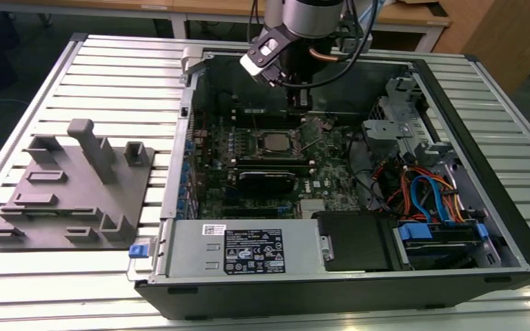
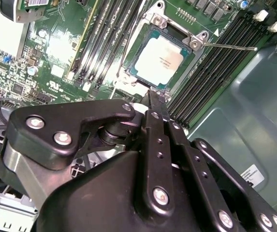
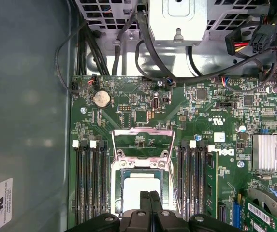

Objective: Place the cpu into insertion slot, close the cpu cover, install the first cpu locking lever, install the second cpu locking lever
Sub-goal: 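Close the cpu cover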

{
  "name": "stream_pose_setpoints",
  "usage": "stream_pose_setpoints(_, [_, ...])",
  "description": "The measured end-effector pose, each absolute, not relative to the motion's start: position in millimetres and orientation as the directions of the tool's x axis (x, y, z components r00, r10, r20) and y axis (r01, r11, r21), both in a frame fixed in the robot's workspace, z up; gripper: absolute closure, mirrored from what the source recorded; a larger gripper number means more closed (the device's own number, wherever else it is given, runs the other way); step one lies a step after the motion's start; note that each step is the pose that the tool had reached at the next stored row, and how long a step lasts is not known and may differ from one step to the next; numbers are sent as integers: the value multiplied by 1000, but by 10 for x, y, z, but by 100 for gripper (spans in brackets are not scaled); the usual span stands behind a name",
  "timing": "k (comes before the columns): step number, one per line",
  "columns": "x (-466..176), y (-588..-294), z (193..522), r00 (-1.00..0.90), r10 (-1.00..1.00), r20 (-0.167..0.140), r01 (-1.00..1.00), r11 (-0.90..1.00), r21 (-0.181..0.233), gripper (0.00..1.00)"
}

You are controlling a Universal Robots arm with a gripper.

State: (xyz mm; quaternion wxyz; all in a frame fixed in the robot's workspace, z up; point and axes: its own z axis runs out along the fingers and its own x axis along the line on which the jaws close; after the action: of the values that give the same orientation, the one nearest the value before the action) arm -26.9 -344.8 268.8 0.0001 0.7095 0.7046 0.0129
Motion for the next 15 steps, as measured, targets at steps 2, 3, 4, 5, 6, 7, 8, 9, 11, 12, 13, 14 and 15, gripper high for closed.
stream_pose_setpoints(2, [-263,-3448,2688,7,1000,18,1000,-7,18,90])
stream_pose_setpoints(3, [-259,-3448,2688,7,1000,18,1000,-7,18,90])
stream_pose_setpoints(4, [-255,-3448,2688,7,1000,18,1000,-7,18,90])
stream_pose_setpoints(5, [-251,-3448,2688,7,1000,18,1000,-7,18,90])
stream_pose_setpoints(6, [-247,-3448,2688,7,1000,18,1000,-7,18,90])
stream_pose_setpoints(7, [-242,-3448,2688,7,1000,18,1000,-7,18,90])
stream_pose_setpoints(8, [-239,-3448,2688,7,1000,18,1000,-7,18,90])
stream_pose_setpoints(9, [-236,-3448,2688,7,1000,18,1000,-7,18,90])
stream_pose_setpoints(11, [-233,-3448,2688,7,1000,18,1000,-7,18,90])
stream_pose_setpoints(12, [-232,-3448,2688,7,1000,18,1000,-7,18,90])
stream_pose_setpoints(13, [-232,-3448,2688,7,1000,18,1000,-7,18,90])
stream_pose_setpoints(14, [-232,-3448,2689,7,1000,18,1000,-7,18,90])
stream_pose_setpoints(15, [-232,-3448,2692,7,1000,18,1000,-7,18,90])
